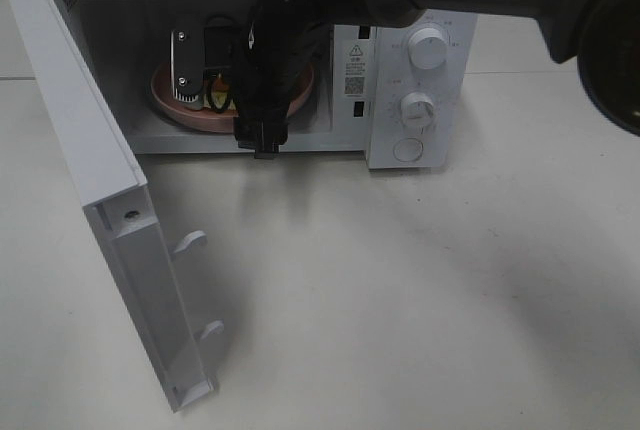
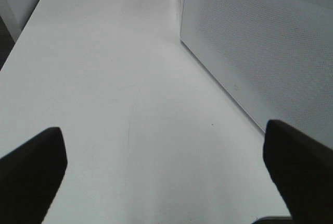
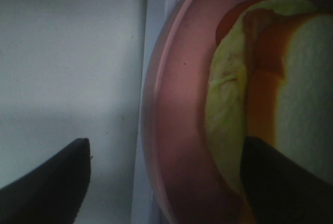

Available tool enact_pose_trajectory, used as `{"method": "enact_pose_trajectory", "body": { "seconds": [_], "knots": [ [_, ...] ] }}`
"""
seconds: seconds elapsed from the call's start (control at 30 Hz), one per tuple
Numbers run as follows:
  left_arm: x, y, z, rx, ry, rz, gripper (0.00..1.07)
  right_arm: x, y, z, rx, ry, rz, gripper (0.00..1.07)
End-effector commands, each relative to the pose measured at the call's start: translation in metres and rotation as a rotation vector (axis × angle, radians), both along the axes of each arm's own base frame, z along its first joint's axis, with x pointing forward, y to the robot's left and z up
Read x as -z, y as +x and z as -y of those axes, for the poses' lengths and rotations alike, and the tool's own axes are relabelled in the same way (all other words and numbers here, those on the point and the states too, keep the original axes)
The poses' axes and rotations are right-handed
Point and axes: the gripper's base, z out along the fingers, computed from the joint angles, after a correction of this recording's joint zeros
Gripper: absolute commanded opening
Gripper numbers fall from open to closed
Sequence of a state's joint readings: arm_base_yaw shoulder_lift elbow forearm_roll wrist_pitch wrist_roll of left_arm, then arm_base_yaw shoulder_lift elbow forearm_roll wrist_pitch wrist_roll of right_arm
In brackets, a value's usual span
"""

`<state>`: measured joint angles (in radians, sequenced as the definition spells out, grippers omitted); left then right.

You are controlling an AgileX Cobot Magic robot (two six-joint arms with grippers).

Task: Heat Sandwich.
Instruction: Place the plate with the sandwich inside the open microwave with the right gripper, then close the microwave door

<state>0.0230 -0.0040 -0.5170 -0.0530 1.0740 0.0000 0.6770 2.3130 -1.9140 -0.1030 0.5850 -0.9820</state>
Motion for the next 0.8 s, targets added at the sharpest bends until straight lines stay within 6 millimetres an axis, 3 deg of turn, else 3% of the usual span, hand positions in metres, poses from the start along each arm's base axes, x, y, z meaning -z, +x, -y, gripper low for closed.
{"method": "enact_pose_trajectory", "body": {
  "seconds": [0.03,0.5,0.8],
  "knots": [
    [0.000,-0.003,0.000,-0.002,0.000,0.027,0.98,-0.009,-0.004,0.004,0.003,0.031,0.032,0.76],
    [0.000,-0.003,0.000,-0.002,0.000,0.027,0.98,-0.011,-0.037,0.029,-0.031,0.062,0.093,0.76],
    [0.000,-0.003,0.000,-0.002,0.000,0.027,0.98,-0.023,-0.075,0.059,-0.032,0.055,0.074,0.76]
  ]
}}
